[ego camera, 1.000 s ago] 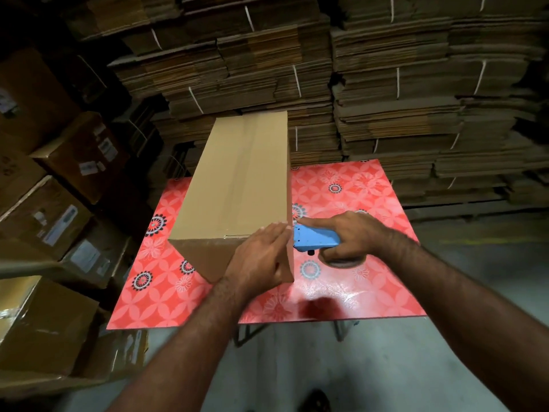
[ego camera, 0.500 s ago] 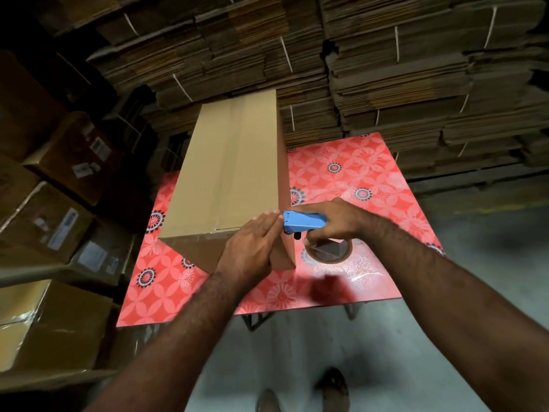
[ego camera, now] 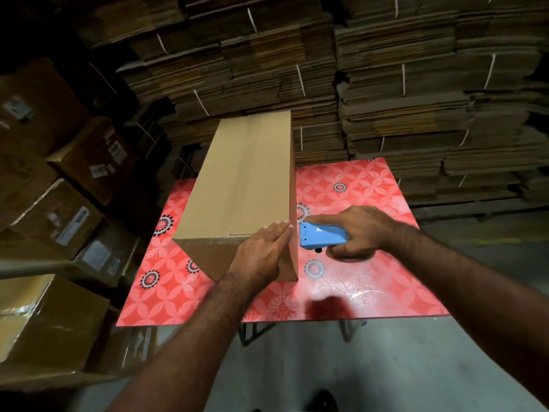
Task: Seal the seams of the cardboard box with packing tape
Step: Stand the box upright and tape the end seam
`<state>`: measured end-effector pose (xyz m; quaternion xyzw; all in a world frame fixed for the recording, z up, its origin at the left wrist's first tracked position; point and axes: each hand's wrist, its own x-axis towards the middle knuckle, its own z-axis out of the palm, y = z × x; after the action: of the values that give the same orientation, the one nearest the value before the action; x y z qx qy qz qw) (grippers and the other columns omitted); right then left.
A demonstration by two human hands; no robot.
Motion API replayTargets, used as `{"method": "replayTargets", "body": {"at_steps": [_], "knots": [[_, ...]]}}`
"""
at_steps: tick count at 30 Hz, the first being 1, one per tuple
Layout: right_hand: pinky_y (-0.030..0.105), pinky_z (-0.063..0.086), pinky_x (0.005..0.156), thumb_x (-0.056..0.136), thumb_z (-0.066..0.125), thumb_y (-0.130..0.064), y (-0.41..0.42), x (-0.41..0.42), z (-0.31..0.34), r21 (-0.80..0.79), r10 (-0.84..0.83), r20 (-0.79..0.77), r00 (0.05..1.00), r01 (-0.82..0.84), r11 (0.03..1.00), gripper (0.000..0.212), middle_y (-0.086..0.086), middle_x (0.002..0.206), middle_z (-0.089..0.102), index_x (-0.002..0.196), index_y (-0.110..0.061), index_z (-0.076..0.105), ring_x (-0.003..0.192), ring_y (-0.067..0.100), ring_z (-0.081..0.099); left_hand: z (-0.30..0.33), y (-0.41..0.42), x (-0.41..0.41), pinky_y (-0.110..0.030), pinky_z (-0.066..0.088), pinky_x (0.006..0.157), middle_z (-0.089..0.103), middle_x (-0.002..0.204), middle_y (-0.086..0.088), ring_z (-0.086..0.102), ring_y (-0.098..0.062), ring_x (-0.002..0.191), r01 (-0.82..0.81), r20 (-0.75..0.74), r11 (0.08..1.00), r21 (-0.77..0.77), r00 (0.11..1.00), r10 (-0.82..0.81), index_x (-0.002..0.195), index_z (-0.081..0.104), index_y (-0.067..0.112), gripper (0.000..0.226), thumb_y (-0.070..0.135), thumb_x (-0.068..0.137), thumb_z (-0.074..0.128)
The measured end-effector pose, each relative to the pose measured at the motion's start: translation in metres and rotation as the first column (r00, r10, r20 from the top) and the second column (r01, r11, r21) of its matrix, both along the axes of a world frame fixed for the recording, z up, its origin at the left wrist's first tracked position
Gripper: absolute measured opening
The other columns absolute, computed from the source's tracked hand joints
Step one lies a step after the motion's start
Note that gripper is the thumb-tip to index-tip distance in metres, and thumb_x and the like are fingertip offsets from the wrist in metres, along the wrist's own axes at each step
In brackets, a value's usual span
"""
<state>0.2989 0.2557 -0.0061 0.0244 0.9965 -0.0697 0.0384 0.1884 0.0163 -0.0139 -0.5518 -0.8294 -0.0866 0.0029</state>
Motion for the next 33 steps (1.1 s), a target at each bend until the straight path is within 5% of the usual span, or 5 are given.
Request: {"method": "replayTargets", "body": {"at_steps": [16, 20, 23, 28, 33], "knots": [[0.028, 0.037, 0.059, 0.079, 0.054, -0.067, -0.034, -0.021, 0.015, 0.3, -0.044, 0.031, 0.999, 0.033, 0.954, 0.075, -0.002, 0.091, 0.067, 0.148, -0.05, 0.03, 0.07, 0.02, 0.048, -0.002, 0.002, 0.005, -0.046, 0.036, 0.116, 0.047, 0.15, -0.02, 0.047, -0.036, 0.137, 0.005, -0.048, 0.999, -0.042, 0.999, -0.007, 0.143, 0.047, -0.003, 0.077, -0.014, 0.067, 0.049], [0.028, 0.047, 0.067, 0.083, 0.059, -0.062, -0.022, 0.002, 0.008, 0.426, -0.01, 0.269, 0.963, -0.11, 0.898, 0.056, -0.003, 0.098, 0.068, 0.135, -0.043, 0.051, 0.078, 0.021, 0.059, 0.0, -0.004, 0.002, -0.043, 0.031, 0.119, 0.04, 0.155, -0.018, 0.041, -0.034, 0.142, 0.006, -0.068, 0.997, -0.074, 0.998, -0.011, 0.147, 0.042, 0.0, 0.073, -0.007, 0.075, 0.043], [0.031, 0.051, 0.077, 0.075, 0.06, -0.063, 0.002, 0.041, -0.023, 0.384, -0.231, 0.279, 0.932, 0.113, 0.916, 0.072, 0.001, 0.114, 0.069, 0.143, -0.048, 0.041, 0.1, 0.027, 0.067, -0.007, -0.011, -0.008, -0.048, 0.048, 0.106, 0.058, 0.14, -0.019, 0.058, -0.035, 0.127, 0.01, -0.076, 0.999, -0.05, 0.997, -0.013, 0.135, 0.057, -0.002, 0.075, 0.006, 0.069, 0.022], [0.037, 0.049, 0.077, 0.078, 0.056, -0.072, -0.006, 0.04, -0.068, 0.156, -0.478, 0.151, 0.866, 0.456, 0.876, 0.078, 0.008, 0.113, 0.069, 0.145, -0.039, 0.036, 0.1, 0.033, 0.067, -0.014, -0.006, -0.005, -0.051, 0.052, 0.1, 0.061, 0.134, -0.023, 0.061, -0.039, 0.122, 0.043, -0.158, 0.998, -0.05, 0.986, -0.05, 0.129, 0.06, -0.006, 0.072, 0.006, 0.069, 0.023], [0.045, 0.046, 0.089, 0.092, 0.05, -0.049, -0.028, 0.021, -0.132, -0.064, -0.724, 0.147, 0.674, 0.737, 0.673, 0.071, 0.019, 0.128, 0.055, 0.154, -0.023, 0.027, 0.113, 0.038, 0.058, -0.017, -0.003, -0.002, -0.052, 0.049, 0.103, 0.057, 0.139, -0.023, 0.057, -0.039, 0.127, 0.01, -0.199, 0.998, -0.065, 0.98, -0.023, 0.133, 0.057, -0.006, 0.076, 0.002, 0.07, 0.017]]}}
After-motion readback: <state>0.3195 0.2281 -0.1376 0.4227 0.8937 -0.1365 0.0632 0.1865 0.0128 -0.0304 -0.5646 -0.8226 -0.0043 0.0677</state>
